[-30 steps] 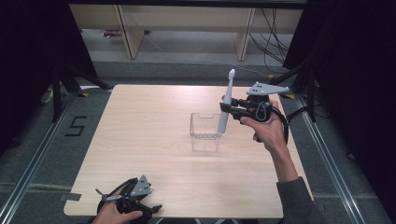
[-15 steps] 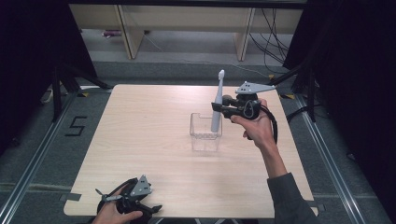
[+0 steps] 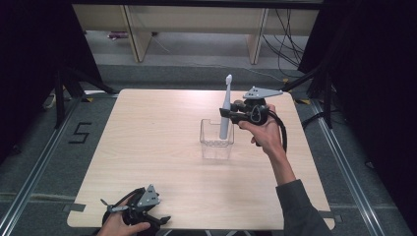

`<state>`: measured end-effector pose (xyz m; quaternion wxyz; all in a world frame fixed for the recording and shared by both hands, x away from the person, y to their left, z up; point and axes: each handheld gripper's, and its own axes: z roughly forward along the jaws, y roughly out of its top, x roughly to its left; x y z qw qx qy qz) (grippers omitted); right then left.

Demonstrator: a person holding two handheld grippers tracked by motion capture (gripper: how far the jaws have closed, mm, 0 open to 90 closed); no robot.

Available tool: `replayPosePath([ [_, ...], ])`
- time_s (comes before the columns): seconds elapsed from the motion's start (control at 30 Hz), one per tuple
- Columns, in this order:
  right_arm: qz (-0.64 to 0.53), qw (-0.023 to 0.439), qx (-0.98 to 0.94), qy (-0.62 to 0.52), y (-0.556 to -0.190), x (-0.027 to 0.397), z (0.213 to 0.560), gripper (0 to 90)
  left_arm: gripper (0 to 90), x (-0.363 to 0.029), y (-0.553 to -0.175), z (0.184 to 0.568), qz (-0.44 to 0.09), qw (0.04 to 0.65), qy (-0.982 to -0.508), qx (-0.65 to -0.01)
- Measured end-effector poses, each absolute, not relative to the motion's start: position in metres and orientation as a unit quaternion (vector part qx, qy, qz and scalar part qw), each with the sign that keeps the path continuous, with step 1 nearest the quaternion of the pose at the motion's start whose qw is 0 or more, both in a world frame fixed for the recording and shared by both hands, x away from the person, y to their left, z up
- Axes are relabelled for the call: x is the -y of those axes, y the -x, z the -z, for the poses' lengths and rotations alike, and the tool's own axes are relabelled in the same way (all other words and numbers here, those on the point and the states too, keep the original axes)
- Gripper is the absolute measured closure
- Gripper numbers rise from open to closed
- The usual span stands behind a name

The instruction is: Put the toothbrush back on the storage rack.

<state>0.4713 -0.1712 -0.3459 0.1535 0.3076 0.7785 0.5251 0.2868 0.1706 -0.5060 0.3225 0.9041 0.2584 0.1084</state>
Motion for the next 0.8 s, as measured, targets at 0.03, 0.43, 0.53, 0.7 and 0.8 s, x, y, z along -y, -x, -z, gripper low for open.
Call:
replayPosePath([
  [0.03,-0.525,0.154,-0.779,-0.308,-0.471,0.171,0.346,65.9,15.8,-0.171,-0.287,0.506,-0.108,0.322,-0.904,-0.258],
  [0.43,-0.513,0.140,-0.786,-0.315,-0.481,0.169,0.365,65.9,15.8,-0.170,-0.286,0.506,-0.105,0.324,-0.901,-0.267],
  [0.53,-0.509,0.134,-0.786,-0.323,-0.481,0.168,0.369,65.9,15.7,-0.170,-0.286,0.506,-0.105,0.324,-0.902,-0.266],
  [0.7,-0.491,0.147,-0.798,-0.316,-0.484,0.168,0.377,65.9,15.7,-0.171,-0.286,0.506,-0.104,0.322,-0.903,-0.265],
  [0.8,-0.487,0.137,-0.797,-0.329,-0.484,0.166,0.382,65.9,15.7,-0.170,-0.287,0.507,-0.102,0.323,-0.903,-0.265],
])
